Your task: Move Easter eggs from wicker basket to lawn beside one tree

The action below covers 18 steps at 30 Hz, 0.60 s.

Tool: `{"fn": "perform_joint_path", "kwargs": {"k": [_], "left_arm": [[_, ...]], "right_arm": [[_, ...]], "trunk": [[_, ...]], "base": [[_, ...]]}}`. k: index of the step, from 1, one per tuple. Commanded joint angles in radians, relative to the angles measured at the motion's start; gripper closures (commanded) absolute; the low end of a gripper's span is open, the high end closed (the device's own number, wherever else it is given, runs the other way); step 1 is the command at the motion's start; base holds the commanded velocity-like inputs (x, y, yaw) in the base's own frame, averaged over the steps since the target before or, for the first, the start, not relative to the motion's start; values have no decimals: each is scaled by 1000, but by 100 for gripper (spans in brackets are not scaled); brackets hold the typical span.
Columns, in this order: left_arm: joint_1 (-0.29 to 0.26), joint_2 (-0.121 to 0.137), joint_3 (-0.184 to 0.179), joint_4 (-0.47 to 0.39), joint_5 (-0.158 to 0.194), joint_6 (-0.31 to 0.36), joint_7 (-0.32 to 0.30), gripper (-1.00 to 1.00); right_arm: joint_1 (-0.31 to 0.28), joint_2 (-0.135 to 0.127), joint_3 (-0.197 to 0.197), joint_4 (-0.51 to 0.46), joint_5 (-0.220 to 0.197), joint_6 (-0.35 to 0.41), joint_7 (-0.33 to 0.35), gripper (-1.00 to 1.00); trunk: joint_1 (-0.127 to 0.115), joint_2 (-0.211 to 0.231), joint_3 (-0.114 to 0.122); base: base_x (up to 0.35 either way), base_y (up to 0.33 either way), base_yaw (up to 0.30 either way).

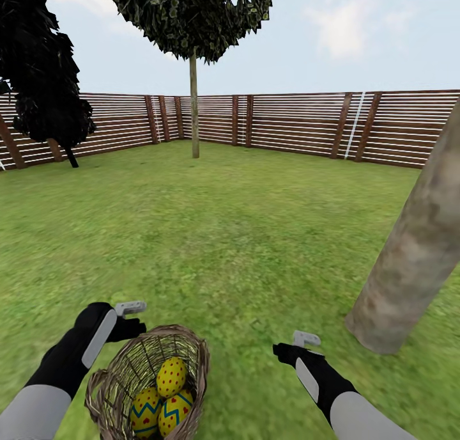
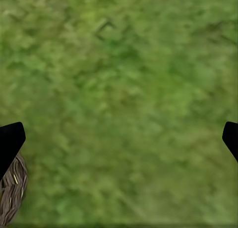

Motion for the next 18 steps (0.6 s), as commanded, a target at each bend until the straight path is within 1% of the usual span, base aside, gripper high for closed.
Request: {"fn": "perform_joint_path", "kwargs": {"k": [1, 8, 11, 15, 18], "left_arm": [[-3, 1, -4, 4, 10, 2, 10, -100], [-7, 0, -6, 11, 10, 2, 10, -100], [-7, 0, -7, 12, 10, 2, 10, -100], [-7, 0, -7, 12, 11, 2, 10, -100], [-7, 1, -8, 8, 10, 2, 10, -100]], "right_arm": [[0, 1, -4, -2, -6, 5, -3, -100], [-1, 1, -4, -2, -6, 5, -3, -100], [-1, 1, -4, -2, -6, 5, -3, -100], [-1, 1, -4, -2, -6, 5, -3, -100], [-1, 1, -4, -2, -6, 5, -3, -100]], "trunk": [[0, 0, -1], [0, 0, -1], [0, 0, -1], [0, 0, -1], [0, 0, -1]], "base": [[0, 0, 0], [0, -35, 0], [-38, -145, 0], [-111, -176, 0], [-67, -90, 0]]}}
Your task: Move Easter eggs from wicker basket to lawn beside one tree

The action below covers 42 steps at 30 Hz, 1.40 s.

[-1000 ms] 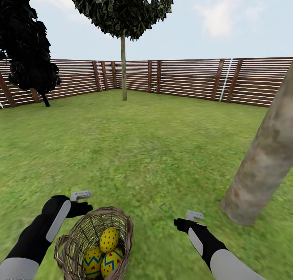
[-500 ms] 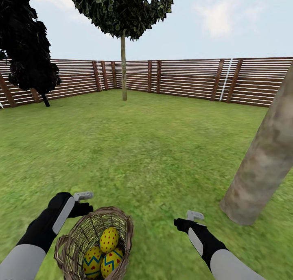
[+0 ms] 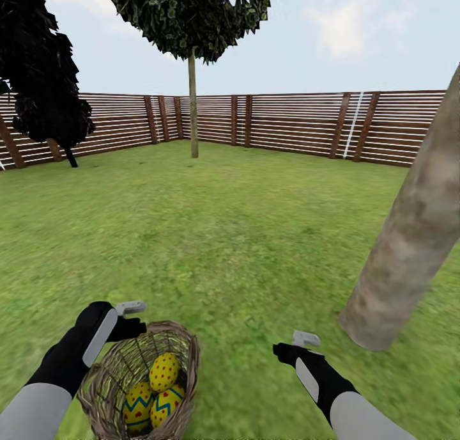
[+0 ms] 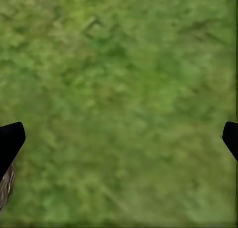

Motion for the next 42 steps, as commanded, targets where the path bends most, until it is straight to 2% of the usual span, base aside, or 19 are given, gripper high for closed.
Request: {"fn": "perform_joint_path", "kwargs": {"k": [1, 40, 42], "left_arm": [[-1, 1, -3, -3, 10, 2, 10, -100], [-1, 1, -8, -13, 11, 2, 11, -100], [-1, 2, -13, -17, 11, 2, 11, -100]], "right_arm": [[0, 1, -4, -2, -6, 5, -3, -100], [0, 1, -4, -2, -6, 5, -3, -100], [0, 1, -4, -2, -6, 5, -3, -100]], "trunk": [[0, 0, -1], [0, 0, -1], [-8, 14, 5]], "base": [[-34, -45, 0], [-41, -15, 0], [-16, -1, 0]]}}
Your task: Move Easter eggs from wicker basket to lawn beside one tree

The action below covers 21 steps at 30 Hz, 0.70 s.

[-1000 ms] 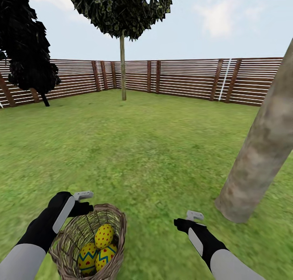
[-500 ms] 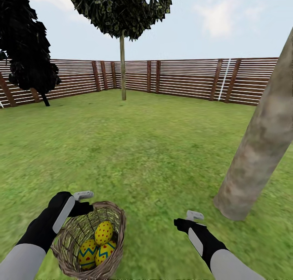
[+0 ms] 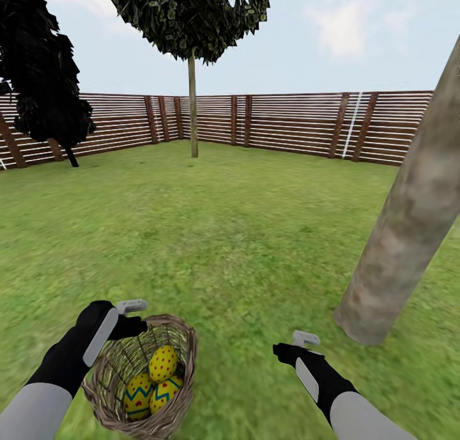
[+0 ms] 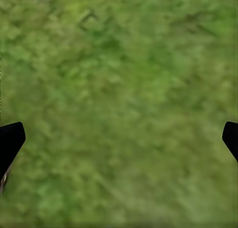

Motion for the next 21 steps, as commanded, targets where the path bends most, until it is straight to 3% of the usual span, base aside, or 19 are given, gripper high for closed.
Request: {"fn": "perform_joint_path", "kwargs": {"k": [1, 21], "left_arm": [[-1, 1, -5, -2, 11, 2, 10, -100], [-18, -20, -14, 46, 16, 2, 5, -100]], "right_arm": [[0, 1, -4, -2, -6, 5, -3, -100], [0, 0, -6, -4, -7, 5, -3, -100]], "trunk": [[-4, 7, 2], [-81, 147, 65]], "base": [[-12, -1, 0], [-2, 0, 0]]}}
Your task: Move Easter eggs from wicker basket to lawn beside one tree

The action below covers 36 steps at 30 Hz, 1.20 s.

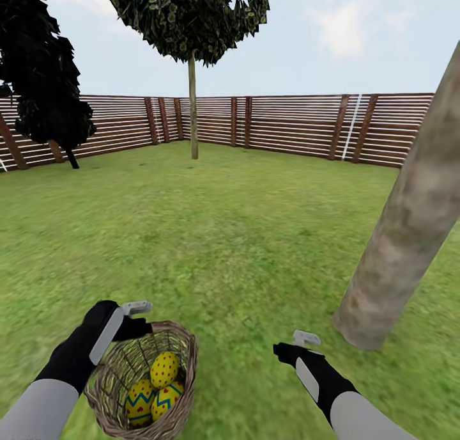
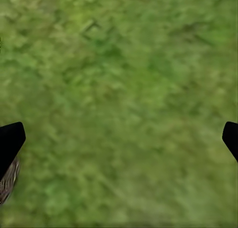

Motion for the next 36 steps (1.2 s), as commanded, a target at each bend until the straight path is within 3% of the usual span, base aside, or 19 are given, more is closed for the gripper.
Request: {"fn": "perform_joint_path", "kwargs": {"k": [1, 10, 18, 22, 30, 36], "left_arm": [[-16, 1, -3, 28, 10, 2, 7, -100], [-93, -1, -2, 188, 12, 2, -2, -100], [-104, -3, -1, 231, 11, 2, -2, -100], [-112, -28, -4, 283, 10, 2, -1, -100], [-146, -42, -5, 370, 10, 2, -2, -100], [-150, -42, -10, 385, 7, 2, -56, -100]], "right_arm": [[0, 1, -4, -2, -6, 5, -3, -100], [0, 0, -4, -2, -7, 5, -3, -100], [0, 0, -4, -2, -7, 5, -3, -100], [0, 0, -4, -2, -7, 5, -3, -100], [0, 1, -4, -2, -6, 5, -3, -100], [0, 2, -4, -2, -6, 5, -3, -100]], "trunk": [[-4, 7, 2], [-39, 70, 30], [-69, 126, 56], [-85, 154, 68], [-115, 210, 93], [-138, 252, 112]], "base": [[0, 0, 0], [0, 0, 0], [0, 0, 0], [0, 0, 0], [0, 0, 0], [0, 0, 0]]}}
